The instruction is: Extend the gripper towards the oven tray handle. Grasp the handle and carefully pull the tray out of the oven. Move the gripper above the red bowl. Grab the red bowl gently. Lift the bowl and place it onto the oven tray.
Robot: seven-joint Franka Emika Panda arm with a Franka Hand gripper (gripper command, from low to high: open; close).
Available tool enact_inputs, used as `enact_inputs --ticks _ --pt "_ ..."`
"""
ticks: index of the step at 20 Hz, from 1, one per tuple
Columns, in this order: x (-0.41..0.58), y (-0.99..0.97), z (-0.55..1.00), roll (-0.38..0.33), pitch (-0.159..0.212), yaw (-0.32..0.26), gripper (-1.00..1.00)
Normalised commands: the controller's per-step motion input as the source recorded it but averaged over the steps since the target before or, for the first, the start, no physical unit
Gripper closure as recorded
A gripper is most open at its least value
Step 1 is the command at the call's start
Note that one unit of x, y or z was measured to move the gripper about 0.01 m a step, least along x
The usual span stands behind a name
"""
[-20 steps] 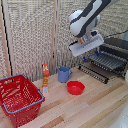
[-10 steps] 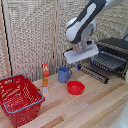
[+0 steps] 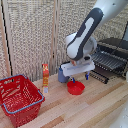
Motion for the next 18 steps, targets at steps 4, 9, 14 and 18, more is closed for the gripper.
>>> enact_inputs --ticks 4,9,14,18 --pt "-0.016 -0.09 -0.26 0.000 -0.069 0.119 -1.00" --pt "-0.013 -0.06 -0.09 -0.007 -0.006 0.061 -1.00" --pt "-0.001 -0.08 -0.22 0.023 -0.008 0.124 1.00" --pt "-0.027 -0.03 -0.03 0.006 -0.008 0.059 1.00"
